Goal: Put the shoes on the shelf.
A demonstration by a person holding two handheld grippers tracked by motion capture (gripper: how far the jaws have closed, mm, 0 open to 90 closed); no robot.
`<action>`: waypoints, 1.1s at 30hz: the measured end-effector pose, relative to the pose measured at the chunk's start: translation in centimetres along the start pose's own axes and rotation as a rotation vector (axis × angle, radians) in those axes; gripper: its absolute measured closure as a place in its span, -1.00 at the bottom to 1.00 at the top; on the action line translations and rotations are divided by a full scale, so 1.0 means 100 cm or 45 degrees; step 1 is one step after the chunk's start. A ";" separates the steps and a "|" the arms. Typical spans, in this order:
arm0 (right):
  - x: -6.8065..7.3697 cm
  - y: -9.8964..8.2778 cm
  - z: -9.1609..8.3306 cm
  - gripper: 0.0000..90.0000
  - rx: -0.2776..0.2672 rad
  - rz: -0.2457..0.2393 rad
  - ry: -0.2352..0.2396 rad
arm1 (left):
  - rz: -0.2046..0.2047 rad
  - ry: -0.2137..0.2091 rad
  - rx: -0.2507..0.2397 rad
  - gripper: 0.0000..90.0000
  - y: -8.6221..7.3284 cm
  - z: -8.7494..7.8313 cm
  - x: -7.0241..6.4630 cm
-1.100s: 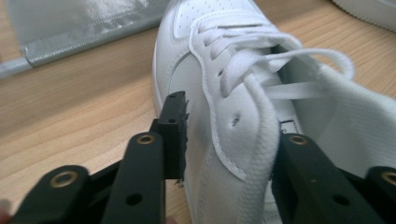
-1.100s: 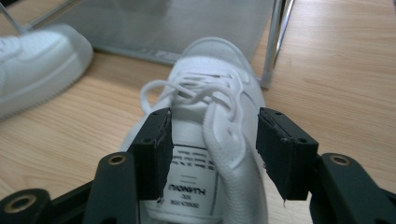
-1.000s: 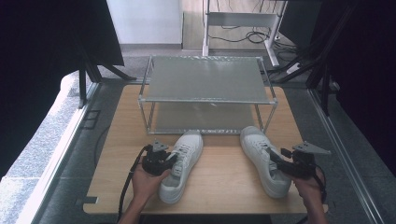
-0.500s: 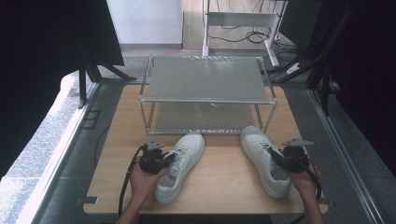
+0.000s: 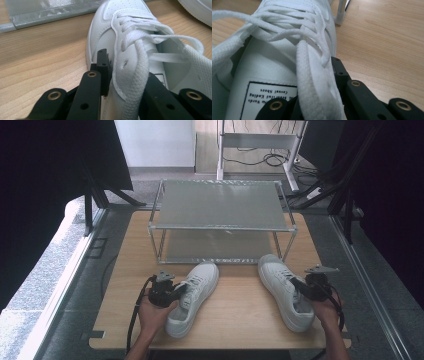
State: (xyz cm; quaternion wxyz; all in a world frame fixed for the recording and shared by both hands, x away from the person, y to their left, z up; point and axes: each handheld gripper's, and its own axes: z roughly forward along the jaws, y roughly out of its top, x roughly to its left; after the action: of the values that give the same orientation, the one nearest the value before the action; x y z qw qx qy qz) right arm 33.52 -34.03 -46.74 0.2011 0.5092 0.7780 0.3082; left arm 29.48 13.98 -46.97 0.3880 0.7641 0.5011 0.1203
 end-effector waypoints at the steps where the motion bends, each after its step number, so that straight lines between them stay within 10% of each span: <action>1: -0.002 -0.001 0.000 0.92 -0.007 0.013 0.009 | 0.000 -0.003 -0.004 0.79 0.000 0.000 0.000; 14: -0.003 -0.006 -0.014 0.93 -0.143 0.107 0.108 | -0.033 -0.110 -0.060 0.80 -0.002 -0.006 0.008; 33: 0.013 -0.003 -0.035 0.92 -0.336 0.204 0.316 | -0.056 -0.290 -0.333 0.82 0.007 -0.048 0.014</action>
State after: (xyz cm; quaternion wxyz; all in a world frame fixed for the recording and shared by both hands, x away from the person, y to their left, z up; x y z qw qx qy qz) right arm 30.59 -33.87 -44.34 0.1433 0.4967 0.7068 0.4829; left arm 27.88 17.25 -43.54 0.5410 0.7047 0.4504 0.0886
